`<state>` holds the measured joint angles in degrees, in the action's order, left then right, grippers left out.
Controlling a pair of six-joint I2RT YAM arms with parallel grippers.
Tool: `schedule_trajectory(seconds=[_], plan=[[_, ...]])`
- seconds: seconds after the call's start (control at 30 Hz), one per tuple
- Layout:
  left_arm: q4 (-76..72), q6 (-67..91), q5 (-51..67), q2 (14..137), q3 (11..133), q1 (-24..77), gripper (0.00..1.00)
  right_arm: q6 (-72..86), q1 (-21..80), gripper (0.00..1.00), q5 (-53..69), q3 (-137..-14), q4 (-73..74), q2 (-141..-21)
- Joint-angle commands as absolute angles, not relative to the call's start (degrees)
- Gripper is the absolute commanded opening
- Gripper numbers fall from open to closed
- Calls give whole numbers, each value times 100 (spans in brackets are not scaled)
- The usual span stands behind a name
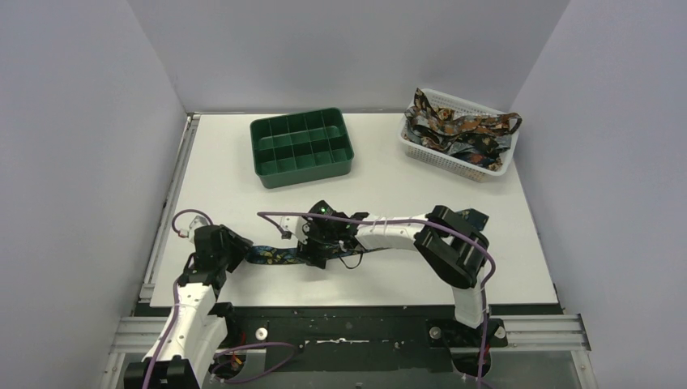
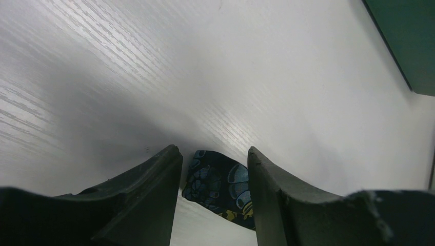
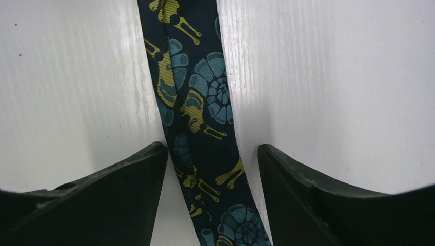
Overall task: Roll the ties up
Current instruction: Roll the tie at the center of the board.
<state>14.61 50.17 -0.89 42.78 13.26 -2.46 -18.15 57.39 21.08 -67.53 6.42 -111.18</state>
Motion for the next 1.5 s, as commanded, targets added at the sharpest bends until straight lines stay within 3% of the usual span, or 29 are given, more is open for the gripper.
schedule_trajectory(seconds=[0.0,0.1,0.17,0.33,0.4,0.5,0.63,0.77,0.93,1.0,1.07,1.23,1.47], plan=[[1452,4983,-117,4210,1520,-290,48,-2346,5706,60,2028,-6601,631,-11028],[1425,4980,-108,4226,1544,-290,48,-2285,5467,42,2219,-6567,634,-11001],[1409,4975,-106,4228,1570,-290,48,-2229,5335,38,2198,-6558,579,-10950],[1141,4975,-1,4287,1550,-290,49,-2341,5258,34,2011,-6422,356,-10798],[942,4975,216,4325,1511,-290,49,-2331,5186,29,1842,-6448,375,-10846],[526,4923,546,4412,1405,-290,50,-2225,5030,29,1782,-6422,317,-10865],[150,4864,844,4535,1304,-290,55,-2211,5018,41,1715,-6421,380,-10829],[79,4774,966,4564,1322,-290,59,-1704,5041,59,1677,-6466,356,-10519],[90,4723,944,4578,1381,-290,63,-713,4896,67,797,-5955,-297,-9659],[154,4702,913,4587,1414,-293,64,-170,4663,85,338,-5628,-457,-9293],[173,4659,921,4593,1431,-298,65,557,4192,96,151,-5363,-310,-8980],[201,4607,989,4605,1447,-320,67,2172,2307,99,-111,-4586,561,-8156],[79,4672,996,4692,1326,-344,67,2464,-30,96,-57,-3852,1168,-7386]])
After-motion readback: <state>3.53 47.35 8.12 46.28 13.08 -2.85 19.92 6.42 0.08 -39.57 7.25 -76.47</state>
